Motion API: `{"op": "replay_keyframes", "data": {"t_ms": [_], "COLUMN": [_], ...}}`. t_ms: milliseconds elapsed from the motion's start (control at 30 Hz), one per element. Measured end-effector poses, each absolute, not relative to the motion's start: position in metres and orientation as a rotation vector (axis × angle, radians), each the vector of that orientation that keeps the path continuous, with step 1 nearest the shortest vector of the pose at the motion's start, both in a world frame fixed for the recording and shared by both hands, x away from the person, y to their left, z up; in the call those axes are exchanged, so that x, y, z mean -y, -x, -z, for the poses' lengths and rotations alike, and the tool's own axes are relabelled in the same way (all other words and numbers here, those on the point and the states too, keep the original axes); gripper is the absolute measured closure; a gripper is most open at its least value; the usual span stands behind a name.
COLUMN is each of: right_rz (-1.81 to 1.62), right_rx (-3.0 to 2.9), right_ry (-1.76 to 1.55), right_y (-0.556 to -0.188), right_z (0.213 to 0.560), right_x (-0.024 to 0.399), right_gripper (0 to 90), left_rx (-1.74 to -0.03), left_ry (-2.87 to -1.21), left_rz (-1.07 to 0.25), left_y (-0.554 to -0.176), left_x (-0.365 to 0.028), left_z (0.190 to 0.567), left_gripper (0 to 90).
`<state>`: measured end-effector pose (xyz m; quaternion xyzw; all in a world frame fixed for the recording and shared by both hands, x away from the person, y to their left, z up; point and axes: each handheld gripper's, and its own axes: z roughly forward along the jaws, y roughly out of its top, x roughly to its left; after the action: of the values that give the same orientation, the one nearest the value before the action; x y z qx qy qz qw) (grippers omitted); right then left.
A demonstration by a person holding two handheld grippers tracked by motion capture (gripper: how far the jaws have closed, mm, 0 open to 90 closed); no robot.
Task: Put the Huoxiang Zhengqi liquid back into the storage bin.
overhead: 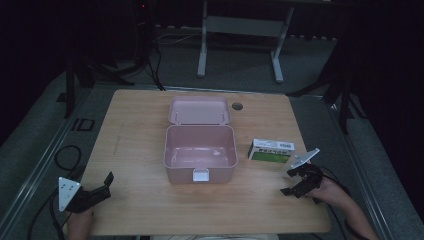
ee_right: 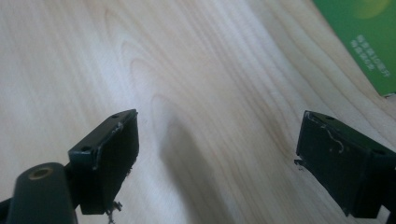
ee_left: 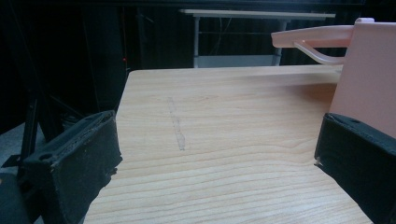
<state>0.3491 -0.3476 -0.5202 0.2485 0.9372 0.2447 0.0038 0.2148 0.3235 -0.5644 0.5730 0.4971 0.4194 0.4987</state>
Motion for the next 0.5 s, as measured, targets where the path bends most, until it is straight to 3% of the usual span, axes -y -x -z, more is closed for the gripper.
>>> {"op": "replay_keyframes", "data": {"t_ms": [500], "right_rz": [-0.335], "right_rx": [-3.107], "right_ry": [-0.462], "right_y": [-0.345], "right_z": [0.500], "right_x": [0.320], "right_gripper": [14.3], "left_rx": [-1.199], "left_ry": [-1.388], "left_rz": [-1.007], "left_y": [-0.215], "left_x": [-0.324], "left_z": [0.564], "left_gripper": [0.2]}}
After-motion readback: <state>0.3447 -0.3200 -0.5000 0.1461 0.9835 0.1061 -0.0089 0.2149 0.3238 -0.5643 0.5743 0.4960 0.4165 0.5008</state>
